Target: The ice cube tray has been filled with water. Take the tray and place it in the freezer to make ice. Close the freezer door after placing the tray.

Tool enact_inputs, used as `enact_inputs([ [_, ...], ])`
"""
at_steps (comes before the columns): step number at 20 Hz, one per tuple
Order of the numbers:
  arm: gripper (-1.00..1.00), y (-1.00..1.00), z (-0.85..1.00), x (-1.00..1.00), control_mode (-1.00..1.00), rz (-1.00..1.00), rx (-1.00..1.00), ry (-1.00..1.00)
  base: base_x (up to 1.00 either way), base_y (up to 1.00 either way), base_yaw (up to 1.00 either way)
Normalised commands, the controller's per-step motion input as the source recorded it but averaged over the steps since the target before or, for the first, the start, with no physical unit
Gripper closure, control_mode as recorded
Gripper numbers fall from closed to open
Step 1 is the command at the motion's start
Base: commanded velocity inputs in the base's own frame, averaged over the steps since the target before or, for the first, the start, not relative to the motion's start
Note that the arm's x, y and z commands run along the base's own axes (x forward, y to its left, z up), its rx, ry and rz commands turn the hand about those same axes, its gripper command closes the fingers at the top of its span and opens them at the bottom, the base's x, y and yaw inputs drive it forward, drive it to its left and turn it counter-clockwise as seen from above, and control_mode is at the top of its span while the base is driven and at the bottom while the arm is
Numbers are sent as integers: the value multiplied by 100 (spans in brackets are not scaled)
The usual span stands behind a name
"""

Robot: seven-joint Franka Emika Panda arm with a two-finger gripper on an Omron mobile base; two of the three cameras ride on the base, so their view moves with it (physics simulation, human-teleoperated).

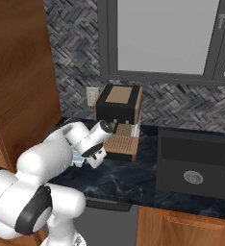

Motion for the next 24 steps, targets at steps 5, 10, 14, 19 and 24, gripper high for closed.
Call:
enact_inputs([
  [5, -100, -3, -25, 20, -100, 7, 0, 0, 0, 0, 0],
  [10, -100, 0, -32, 22, -100, 3, 0, 0, 0, 0, 0],
  [14, -100, 0, -28, 23, -100, 0, 0, 0, 0, 0, 0],
  [19, -100, 3, -29, 26, -100, 0, 0, 0, 0, 0, 0],
  [24, -100, 14, -25, 29, -100, 0, 0, 0, 0, 0, 0],
])
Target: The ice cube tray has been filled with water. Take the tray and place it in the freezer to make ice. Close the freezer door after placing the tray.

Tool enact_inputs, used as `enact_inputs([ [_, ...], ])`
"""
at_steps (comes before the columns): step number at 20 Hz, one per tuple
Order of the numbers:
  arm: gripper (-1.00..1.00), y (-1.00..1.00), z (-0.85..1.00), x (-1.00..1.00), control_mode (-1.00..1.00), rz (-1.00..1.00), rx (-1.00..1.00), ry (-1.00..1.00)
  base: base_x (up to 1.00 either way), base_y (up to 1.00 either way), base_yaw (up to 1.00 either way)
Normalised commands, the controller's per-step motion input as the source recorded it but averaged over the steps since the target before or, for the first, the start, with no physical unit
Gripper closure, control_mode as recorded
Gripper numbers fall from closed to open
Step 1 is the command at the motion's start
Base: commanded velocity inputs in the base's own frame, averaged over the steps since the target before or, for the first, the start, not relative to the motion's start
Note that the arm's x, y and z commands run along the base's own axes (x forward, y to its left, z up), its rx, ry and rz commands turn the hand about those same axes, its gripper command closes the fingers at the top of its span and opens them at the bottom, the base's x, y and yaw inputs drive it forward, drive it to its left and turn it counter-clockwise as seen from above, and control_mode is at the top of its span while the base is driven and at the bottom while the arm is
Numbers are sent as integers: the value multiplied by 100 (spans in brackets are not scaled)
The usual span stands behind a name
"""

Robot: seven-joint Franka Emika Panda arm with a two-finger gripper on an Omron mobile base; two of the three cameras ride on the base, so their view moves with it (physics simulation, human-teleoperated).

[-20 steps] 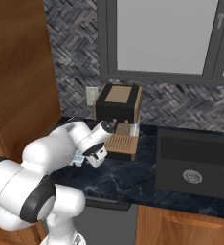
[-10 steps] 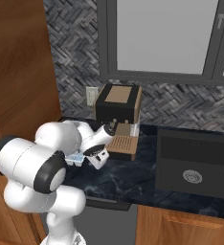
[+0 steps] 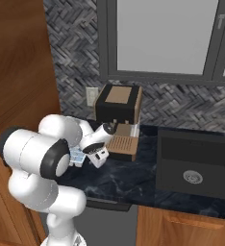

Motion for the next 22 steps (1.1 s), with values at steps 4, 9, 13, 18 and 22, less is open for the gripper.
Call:
enact_inputs([
  [4, -100, 27, -27, 31, -100, 0, 0, 0, 0, 0, 0],
  [9, -100, 38, -25, 27, -100, 0, 0, 0, 0, 0, 0],
  [13, -100, 34, -28, 17, -100, 0, 0, 0, 0, 0, 0],
  [18, 100, 31, -27, 6, -100, -1, 0, 0, 0, 0, 0],
  [22, 100, 7, 0, 2, -100, 0, 0, 0, 0, 0, 0],
])
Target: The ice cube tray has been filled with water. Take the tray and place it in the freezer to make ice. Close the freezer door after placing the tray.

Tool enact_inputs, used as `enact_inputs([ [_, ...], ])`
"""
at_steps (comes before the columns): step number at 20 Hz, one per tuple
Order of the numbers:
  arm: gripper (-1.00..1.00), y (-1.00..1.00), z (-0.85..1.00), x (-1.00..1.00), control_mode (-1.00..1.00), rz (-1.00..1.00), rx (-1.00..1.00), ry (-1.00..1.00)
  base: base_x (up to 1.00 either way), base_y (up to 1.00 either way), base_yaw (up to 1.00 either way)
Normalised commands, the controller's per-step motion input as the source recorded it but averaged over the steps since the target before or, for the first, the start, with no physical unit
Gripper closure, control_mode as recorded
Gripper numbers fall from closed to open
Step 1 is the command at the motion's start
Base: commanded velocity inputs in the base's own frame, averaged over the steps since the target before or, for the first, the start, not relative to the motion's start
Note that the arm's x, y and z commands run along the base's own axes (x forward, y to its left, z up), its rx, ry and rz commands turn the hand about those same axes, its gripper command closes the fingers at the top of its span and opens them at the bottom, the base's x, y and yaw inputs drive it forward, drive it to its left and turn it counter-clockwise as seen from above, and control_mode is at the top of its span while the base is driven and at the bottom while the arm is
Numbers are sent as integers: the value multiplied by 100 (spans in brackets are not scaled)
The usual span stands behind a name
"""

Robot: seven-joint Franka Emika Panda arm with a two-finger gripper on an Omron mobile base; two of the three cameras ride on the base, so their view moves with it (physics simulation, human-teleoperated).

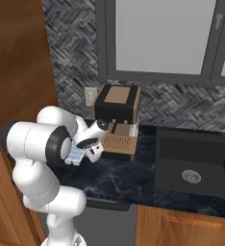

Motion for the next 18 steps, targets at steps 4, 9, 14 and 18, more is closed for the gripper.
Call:
enact_inputs([
  [4, 100, 1, 0, 0, -100, -1, 0, 1, 0, 0, 0],
  [9, 100, 4, 8, -17, -100, 0, 0, 1, 0, 0, 0],
  [14, 100, 0, 33, -31, -100, 1, 0, 0, 0, 0, 0],
  [18, 100, 0, 55, -23, -100, 3, 0, 0, 0, 0, 0],
])
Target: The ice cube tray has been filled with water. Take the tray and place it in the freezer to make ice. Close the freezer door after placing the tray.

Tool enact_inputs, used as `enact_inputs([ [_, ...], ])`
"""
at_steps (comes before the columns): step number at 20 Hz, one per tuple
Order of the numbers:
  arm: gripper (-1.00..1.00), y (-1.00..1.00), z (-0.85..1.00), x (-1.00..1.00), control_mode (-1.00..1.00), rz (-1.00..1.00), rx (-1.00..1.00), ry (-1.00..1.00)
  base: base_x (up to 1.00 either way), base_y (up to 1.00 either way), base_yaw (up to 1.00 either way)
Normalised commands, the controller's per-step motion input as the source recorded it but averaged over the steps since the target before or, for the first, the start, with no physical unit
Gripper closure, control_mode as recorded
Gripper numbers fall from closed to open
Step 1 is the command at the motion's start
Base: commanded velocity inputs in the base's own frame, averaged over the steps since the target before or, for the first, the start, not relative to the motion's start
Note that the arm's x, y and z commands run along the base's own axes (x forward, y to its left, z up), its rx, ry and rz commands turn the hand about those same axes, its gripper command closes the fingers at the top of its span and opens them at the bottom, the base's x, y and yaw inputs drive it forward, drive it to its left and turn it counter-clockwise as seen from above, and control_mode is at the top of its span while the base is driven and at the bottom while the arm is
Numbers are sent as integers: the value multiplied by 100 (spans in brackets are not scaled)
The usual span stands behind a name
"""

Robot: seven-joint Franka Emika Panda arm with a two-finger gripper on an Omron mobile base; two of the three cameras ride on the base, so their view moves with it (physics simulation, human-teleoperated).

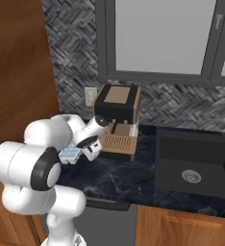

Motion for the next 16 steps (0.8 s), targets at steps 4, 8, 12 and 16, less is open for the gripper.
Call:
enact_inputs([
  [4, 100, 0, 59, -15, -100, 6, 0, 0, 0, 0, 0],
  [8, 100, 0, 69, -26, -100, 4, 2, 0, 0, 0, 0],
  [12, 100, -3, 71, -36, -100, 0, 5, 0, 0, 0, 0],
  [16, 100, -6, 66, -30, -100, 0, 13, 0, 0, 0, 0],
])
